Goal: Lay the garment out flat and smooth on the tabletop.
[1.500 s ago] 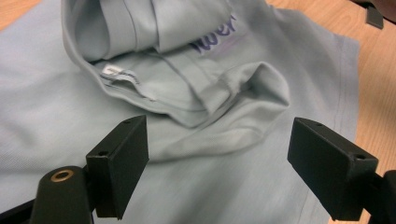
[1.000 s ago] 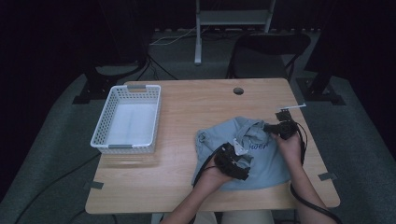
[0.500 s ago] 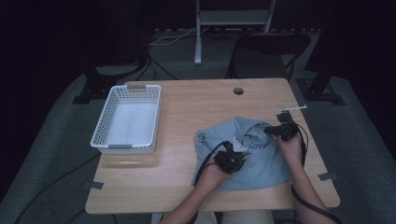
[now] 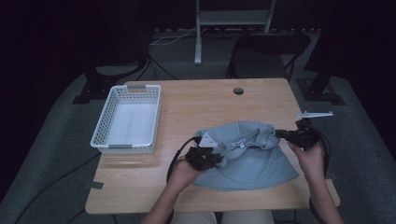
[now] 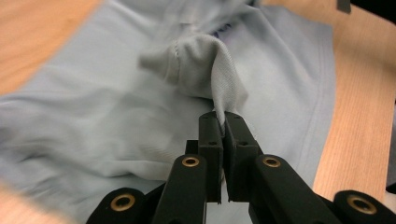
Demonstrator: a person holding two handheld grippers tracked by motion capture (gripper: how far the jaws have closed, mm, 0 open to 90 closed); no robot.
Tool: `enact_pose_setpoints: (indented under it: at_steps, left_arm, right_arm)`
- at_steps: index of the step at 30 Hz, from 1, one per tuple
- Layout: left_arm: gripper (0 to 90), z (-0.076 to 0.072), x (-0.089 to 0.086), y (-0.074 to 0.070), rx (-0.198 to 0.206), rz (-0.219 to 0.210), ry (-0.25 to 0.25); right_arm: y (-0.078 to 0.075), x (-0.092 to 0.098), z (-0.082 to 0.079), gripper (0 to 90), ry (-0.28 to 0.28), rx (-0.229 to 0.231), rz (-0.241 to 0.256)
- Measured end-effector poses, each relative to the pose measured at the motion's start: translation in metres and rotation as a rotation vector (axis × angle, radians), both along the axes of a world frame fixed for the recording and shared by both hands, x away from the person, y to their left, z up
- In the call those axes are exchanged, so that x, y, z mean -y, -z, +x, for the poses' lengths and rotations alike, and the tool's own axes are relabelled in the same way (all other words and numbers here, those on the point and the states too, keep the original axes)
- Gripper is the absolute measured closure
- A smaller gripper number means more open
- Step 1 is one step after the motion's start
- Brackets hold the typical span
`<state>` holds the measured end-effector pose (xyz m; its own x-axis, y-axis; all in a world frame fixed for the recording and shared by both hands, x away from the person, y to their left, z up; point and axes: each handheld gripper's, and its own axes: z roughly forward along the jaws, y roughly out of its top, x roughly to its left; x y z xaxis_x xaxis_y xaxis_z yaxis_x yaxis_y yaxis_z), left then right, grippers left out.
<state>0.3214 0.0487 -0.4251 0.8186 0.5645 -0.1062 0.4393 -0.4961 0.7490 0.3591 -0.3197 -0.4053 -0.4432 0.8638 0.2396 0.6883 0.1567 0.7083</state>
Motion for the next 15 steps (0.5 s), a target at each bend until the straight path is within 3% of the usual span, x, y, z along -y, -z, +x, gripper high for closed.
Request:
enact_pose_setpoints:
  at_steps: [5, 11, 15]
  left_arm:
    - [88.5, 0.028, -0.017, 0.006, -0.031, -0.027, -0.099]
    - [88.5, 0.056, -0.011, 0.024, -0.092, -0.035, -0.149]
    - [88.5, 0.064, -0.007, 0.034, -0.105, -0.015, -0.169]
  right_arm:
    - [-0.003, 0.016, 0.009, 88.1, 0.033, -0.025, 0.029]
    - [0.018, 0.021, 0.048, 88.0, 0.069, -0.127, 0.016]
    - [0.03, 0.021, 0.06, 88.0, 0.077, -0.171, 0.006]
